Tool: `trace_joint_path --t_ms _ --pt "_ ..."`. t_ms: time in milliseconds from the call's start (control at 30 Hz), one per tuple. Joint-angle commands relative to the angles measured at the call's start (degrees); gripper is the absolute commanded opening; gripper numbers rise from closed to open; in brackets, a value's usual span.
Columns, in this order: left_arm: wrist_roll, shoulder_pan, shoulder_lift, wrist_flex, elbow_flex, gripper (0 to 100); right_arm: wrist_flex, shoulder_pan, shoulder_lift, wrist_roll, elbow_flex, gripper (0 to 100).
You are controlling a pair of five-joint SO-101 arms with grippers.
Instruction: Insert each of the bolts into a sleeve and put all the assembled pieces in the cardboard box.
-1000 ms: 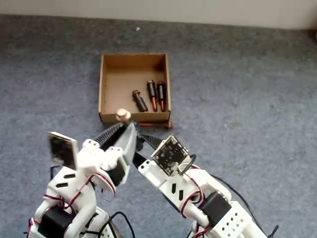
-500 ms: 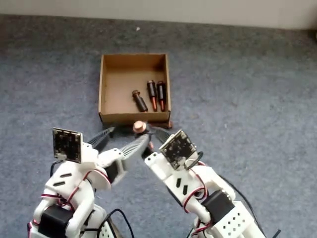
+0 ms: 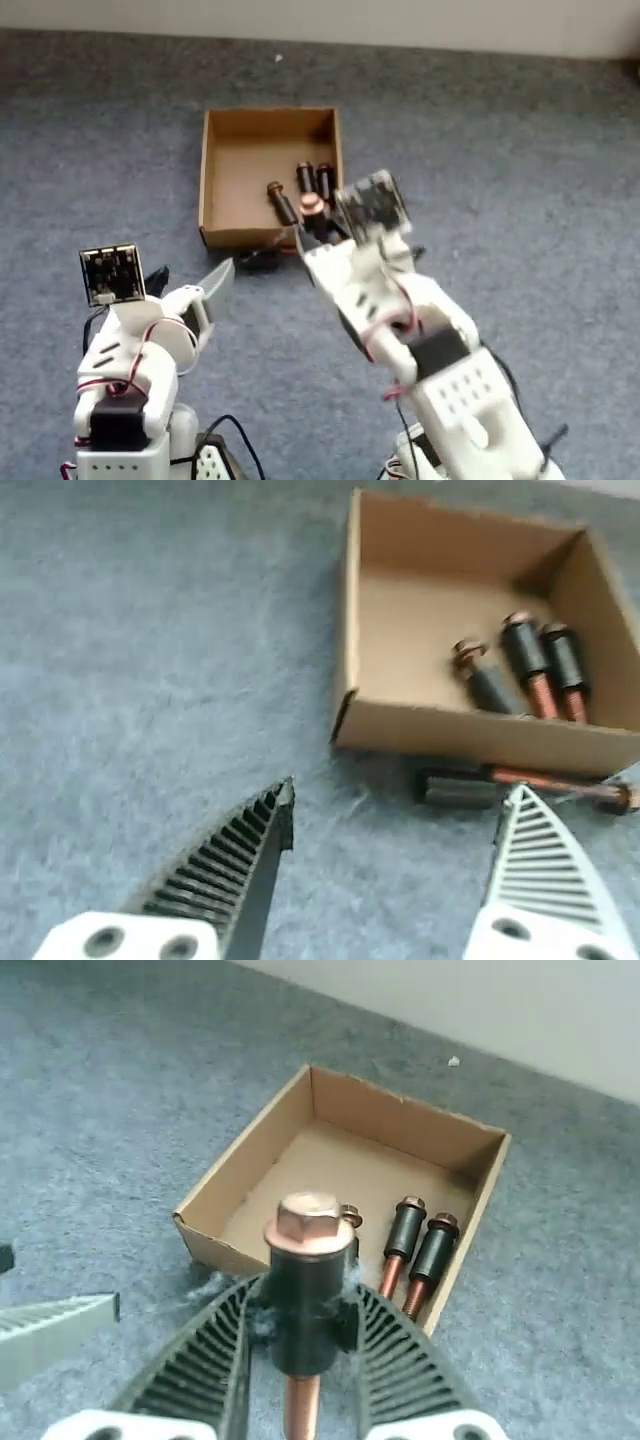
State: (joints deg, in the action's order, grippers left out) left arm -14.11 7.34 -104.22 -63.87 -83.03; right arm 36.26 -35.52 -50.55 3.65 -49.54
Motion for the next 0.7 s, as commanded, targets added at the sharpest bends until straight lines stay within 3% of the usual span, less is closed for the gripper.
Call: trace_joint_path --t_ms 0,367,667 --pt "0.35 3.74 -0.22 0.18 -3.65 33 -6.02 1.01 12.00 -0.70 10.07 0.5" --pt "0.35 6.11 -0.22 0.18 -9.54 33 -39.87 1.10 42.33 -0.35 14.90 0.6" --pt "0.35 5.85 -0.22 0.18 -10.24 33 -41.45 4.00 61.49 -0.44 26.95 2.4"
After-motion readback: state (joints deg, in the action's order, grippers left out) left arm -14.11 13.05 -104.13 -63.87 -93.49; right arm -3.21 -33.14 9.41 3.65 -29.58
